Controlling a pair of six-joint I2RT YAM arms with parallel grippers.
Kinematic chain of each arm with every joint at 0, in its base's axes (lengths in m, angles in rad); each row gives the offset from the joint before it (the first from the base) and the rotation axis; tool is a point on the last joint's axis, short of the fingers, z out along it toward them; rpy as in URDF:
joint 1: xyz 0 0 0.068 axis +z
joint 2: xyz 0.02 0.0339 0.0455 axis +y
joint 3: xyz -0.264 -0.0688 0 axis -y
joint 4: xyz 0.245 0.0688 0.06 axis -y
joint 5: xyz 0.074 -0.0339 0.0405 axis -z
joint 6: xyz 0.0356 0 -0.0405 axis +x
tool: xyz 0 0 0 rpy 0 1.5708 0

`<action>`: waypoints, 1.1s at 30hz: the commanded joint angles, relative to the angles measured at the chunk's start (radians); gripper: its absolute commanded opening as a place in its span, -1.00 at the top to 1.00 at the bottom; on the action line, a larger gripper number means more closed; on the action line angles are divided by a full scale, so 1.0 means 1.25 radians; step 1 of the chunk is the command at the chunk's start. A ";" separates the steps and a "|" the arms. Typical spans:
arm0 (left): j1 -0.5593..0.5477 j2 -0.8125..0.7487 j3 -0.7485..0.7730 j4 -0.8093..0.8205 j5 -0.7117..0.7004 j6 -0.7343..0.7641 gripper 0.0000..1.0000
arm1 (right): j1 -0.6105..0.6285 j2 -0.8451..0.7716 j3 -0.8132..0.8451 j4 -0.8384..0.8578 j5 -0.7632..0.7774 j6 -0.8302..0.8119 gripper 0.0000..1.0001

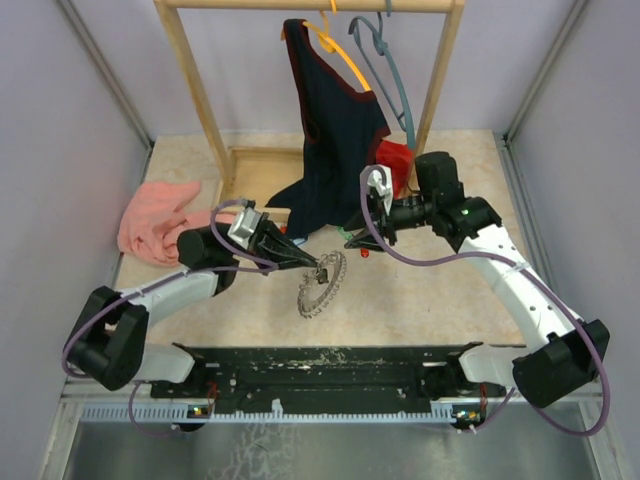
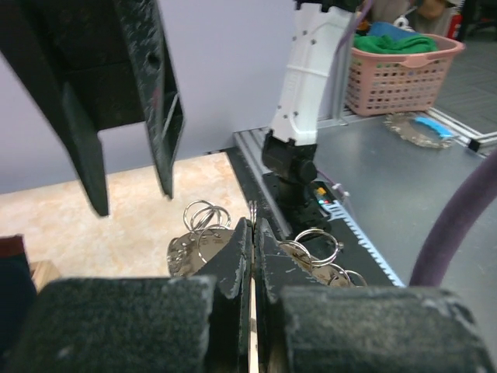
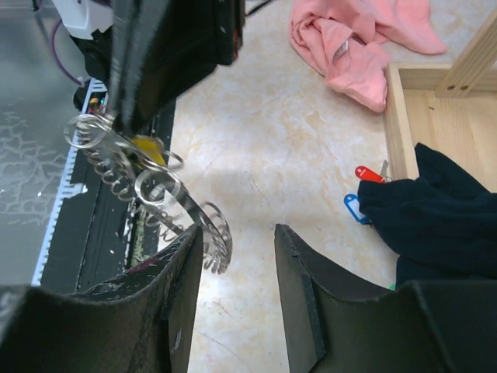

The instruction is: Remove the keys from the keyring

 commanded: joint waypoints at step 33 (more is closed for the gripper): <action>0.012 -0.037 -0.207 0.221 -0.276 0.390 1.00 | 0.015 0.105 -0.446 1.417 -0.142 0.869 -0.21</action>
